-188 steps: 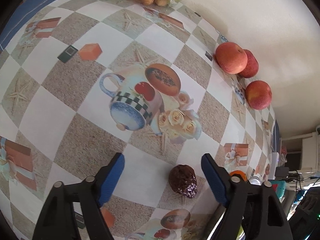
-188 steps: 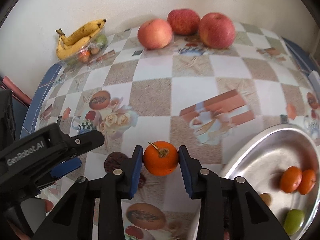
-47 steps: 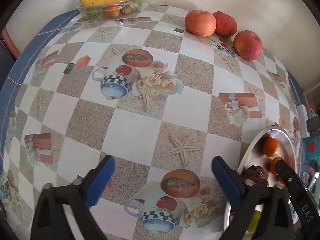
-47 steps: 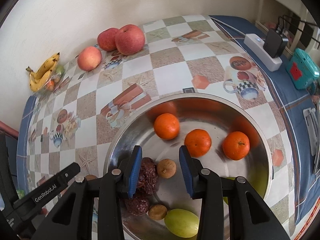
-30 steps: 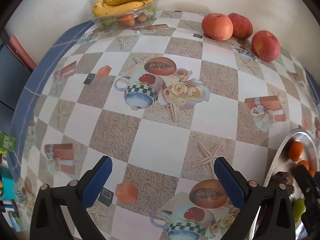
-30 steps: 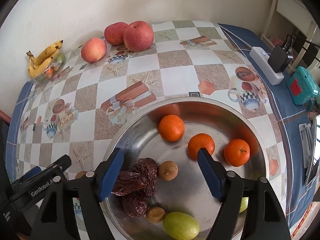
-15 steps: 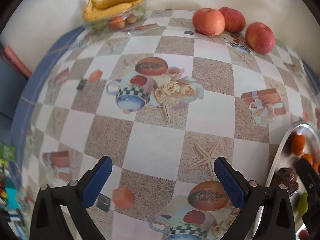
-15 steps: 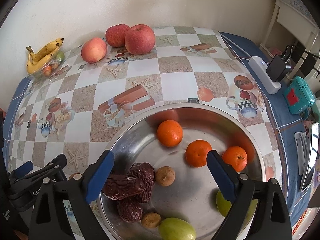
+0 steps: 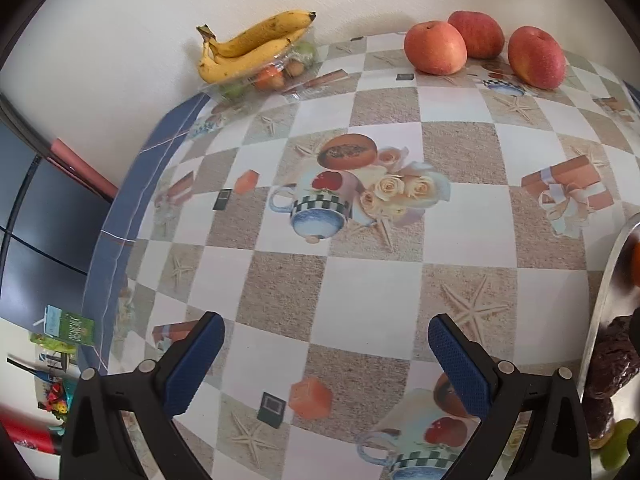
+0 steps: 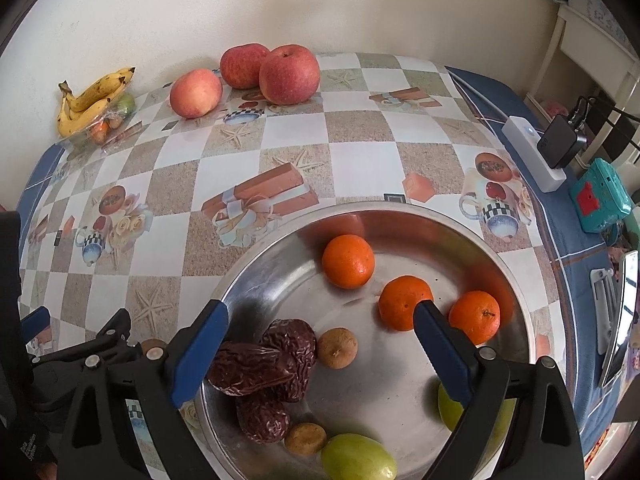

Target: Organize fruits

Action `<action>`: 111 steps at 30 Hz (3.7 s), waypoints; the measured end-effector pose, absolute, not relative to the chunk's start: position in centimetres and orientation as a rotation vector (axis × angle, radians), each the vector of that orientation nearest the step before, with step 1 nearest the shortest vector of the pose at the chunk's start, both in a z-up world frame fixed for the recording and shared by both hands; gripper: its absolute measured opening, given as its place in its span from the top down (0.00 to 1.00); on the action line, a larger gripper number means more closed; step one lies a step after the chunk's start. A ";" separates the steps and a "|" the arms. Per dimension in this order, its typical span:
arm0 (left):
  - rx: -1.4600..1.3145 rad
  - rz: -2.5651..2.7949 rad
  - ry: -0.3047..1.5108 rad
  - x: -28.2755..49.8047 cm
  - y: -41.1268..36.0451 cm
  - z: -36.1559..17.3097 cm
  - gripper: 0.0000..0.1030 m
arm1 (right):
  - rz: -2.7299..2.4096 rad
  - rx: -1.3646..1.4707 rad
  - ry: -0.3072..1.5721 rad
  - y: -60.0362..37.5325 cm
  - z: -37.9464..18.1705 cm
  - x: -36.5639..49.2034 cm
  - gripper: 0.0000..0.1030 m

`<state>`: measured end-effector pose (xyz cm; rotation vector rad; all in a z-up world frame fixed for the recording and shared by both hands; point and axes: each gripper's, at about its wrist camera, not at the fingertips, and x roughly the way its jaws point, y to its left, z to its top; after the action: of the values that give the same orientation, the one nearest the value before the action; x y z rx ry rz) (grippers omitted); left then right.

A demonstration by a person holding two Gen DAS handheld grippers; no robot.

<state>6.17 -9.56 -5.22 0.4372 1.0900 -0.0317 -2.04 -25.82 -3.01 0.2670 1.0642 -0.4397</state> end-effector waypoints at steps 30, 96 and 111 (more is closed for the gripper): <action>0.298 -0.175 1.030 1.8 -4.1 -0.8 0.00 | -0.408 0.214 1.048 -22.3 -1.8 -6.2 0.09; 0.238 -0.154 1.131 0.5 -1.2 -0.6 0.00 | -0.387 0.173 1.014 -19.8 0.1 -9.0 0.09; 0.243 -0.154 1.138 0.6 -1.2 -0.6 0.00 | -0.386 0.175 1.012 -19.8 0.2 -9.0 0.09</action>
<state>0.61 -1.24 -0.63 0.2430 1.1376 -0.1535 -9.04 -19.78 0.24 0.1748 1.0123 -0.3857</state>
